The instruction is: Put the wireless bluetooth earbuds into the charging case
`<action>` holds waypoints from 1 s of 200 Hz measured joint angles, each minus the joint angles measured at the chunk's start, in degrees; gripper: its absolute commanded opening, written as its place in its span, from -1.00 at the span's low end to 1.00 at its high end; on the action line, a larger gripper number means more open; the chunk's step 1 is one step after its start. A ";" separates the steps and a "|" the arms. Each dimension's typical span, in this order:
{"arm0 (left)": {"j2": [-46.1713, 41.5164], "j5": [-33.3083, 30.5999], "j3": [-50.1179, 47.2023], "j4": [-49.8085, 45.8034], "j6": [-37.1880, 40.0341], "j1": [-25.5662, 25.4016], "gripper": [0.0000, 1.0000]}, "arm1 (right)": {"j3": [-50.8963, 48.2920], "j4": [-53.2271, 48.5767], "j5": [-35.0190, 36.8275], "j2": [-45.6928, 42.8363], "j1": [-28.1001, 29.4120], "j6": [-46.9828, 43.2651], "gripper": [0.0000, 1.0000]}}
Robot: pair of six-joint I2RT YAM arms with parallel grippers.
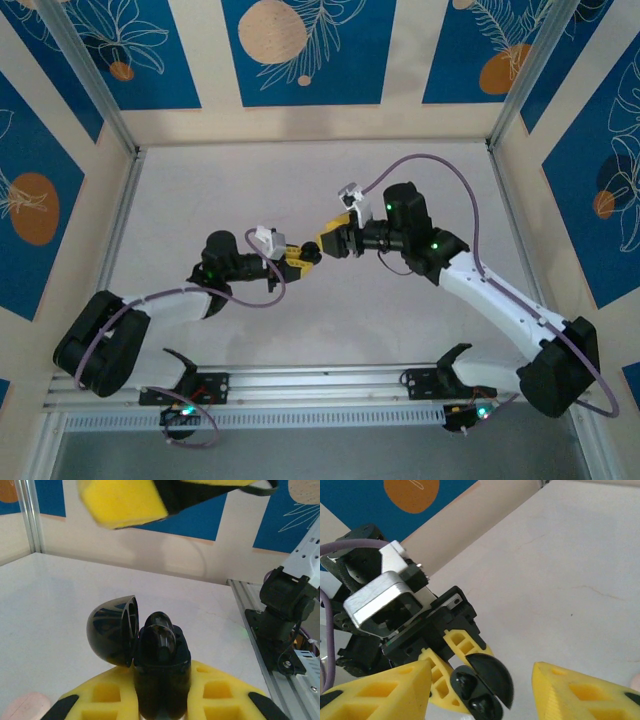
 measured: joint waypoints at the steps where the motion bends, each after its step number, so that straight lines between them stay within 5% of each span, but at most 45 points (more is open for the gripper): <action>1: -0.02 0.04 0.00 0.00 0.00 0.00 -0.70 | 0.02 -0.07 -0.15 0.11 -0.09 0.04 0.11; 91: -1.53 0.85 0.00 -1.40 -0.02 0.00 -0.69 | 4.24 -2.89 -18.97 11.15 -2.25 0.74 -0.03; 200: -2.16 -3.10 1.53 -7.02 -1.31 0.00 -0.70 | -0.94 -4.17 -20.15 0.87 -4.35 3.08 -0.09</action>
